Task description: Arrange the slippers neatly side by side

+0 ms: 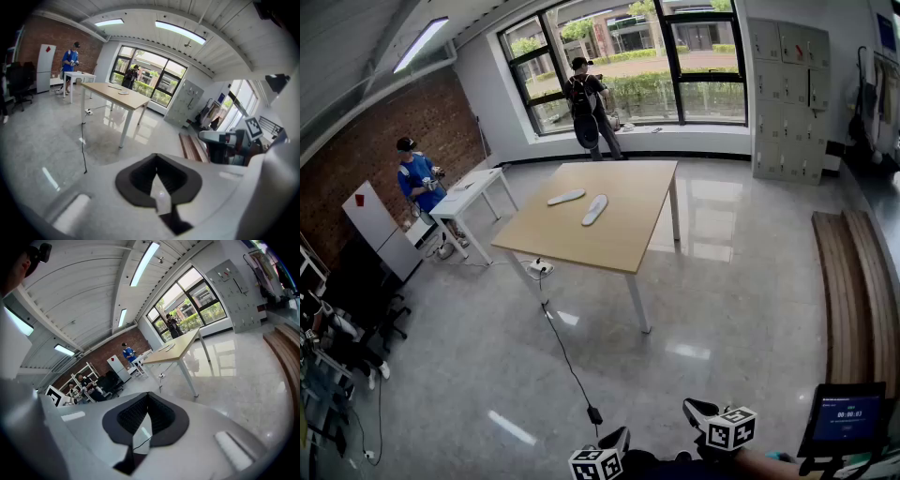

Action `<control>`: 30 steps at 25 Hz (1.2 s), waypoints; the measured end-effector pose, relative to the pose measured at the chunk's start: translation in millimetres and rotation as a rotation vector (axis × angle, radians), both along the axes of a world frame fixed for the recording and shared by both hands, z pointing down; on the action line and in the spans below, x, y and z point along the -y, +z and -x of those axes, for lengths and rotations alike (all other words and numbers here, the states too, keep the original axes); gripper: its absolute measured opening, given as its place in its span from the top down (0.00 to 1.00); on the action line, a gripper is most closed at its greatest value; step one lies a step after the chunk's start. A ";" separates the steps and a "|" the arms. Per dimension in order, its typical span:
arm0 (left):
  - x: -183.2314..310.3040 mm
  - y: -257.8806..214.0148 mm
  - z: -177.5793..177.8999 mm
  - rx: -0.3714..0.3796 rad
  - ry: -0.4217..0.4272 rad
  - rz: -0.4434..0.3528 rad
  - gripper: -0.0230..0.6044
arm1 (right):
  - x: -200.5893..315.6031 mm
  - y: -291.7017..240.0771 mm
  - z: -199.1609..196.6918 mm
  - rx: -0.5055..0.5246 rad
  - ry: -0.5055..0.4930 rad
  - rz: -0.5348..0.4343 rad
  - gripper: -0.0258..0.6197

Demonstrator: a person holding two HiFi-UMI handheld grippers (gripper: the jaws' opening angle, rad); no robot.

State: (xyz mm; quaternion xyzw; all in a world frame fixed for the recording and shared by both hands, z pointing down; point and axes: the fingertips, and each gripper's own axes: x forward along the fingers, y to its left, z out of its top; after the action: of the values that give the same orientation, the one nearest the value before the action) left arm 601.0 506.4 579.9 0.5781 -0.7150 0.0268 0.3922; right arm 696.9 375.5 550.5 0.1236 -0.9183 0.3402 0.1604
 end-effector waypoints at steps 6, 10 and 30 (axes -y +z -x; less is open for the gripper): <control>4.0 -7.3 9.0 0.002 -0.018 0.031 0.96 | 4.5 0.6 10.5 -0.008 -0.019 0.016 0.95; 36.1 -3.1 30.2 0.006 0.003 0.022 0.96 | 38.6 4.0 29.8 -0.013 0.006 0.005 0.95; 134.0 0.4 214.8 -0.086 -0.021 -0.043 0.96 | 124.3 5.4 217.5 -0.108 -0.044 -0.030 0.95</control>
State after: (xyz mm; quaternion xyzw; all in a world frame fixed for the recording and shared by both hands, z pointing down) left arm 386.2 372.4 580.3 0.5797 -0.7038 -0.0176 0.4102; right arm 479.4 251.2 555.9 0.1239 -0.9158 0.3155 0.2153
